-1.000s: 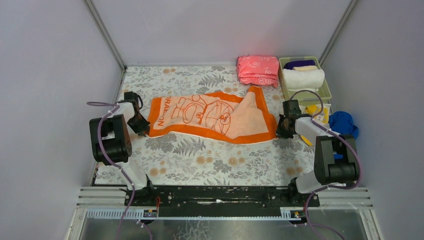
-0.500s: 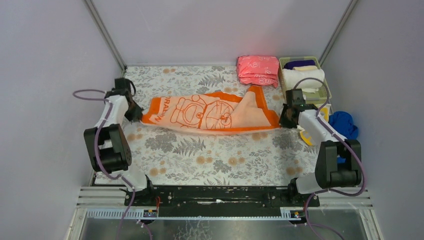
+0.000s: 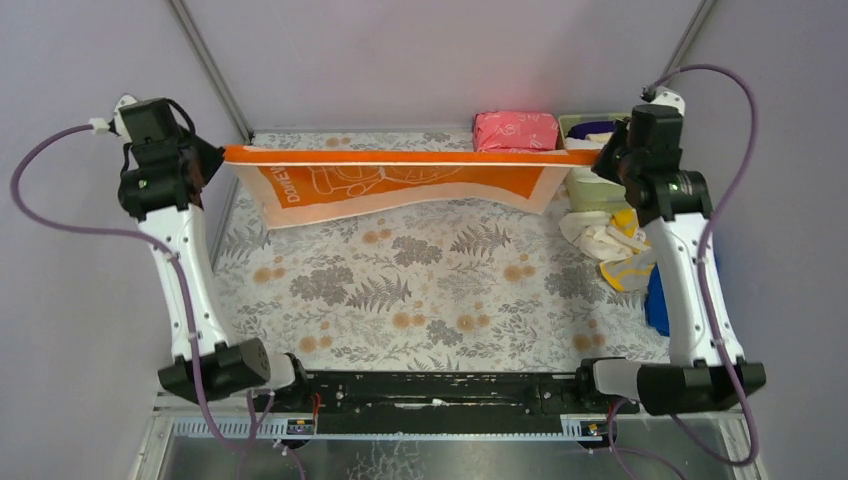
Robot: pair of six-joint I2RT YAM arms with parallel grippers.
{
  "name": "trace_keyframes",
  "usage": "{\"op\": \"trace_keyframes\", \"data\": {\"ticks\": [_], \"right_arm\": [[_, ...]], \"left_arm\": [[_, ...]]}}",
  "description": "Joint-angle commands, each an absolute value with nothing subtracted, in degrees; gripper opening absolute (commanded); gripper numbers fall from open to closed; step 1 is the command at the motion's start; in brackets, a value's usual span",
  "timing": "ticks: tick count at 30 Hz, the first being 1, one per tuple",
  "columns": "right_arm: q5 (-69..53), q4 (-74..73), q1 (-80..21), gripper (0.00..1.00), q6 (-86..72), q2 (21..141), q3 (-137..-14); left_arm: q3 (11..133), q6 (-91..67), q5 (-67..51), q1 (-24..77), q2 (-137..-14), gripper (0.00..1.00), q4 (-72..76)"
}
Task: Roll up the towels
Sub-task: Flatten out the towel at the center of the board.
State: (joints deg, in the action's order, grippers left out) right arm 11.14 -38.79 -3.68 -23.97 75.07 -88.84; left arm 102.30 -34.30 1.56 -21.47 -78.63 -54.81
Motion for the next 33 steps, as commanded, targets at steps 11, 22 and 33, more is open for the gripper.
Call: {"op": "trace_keyframes", "data": {"ticks": [11, 22, 33], "right_arm": [[19.29, -50.83, -1.82, 0.0, -15.82, 55.62, -90.91], [23.0, -38.43, -1.85, 0.0, -18.64, 68.27, -78.5], [19.46, -17.34, -1.67, 0.0, -15.99, 99.6, -81.04]], "left_arm": [[97.77, -31.82, 14.78, -24.09, -59.6, 0.01, -57.0], [82.62, -31.53, 6.27, -20.54, -76.15, 0.0, -45.81], [90.43, -34.82, 13.42, -15.46, -105.25, 0.0, -40.83]]}}
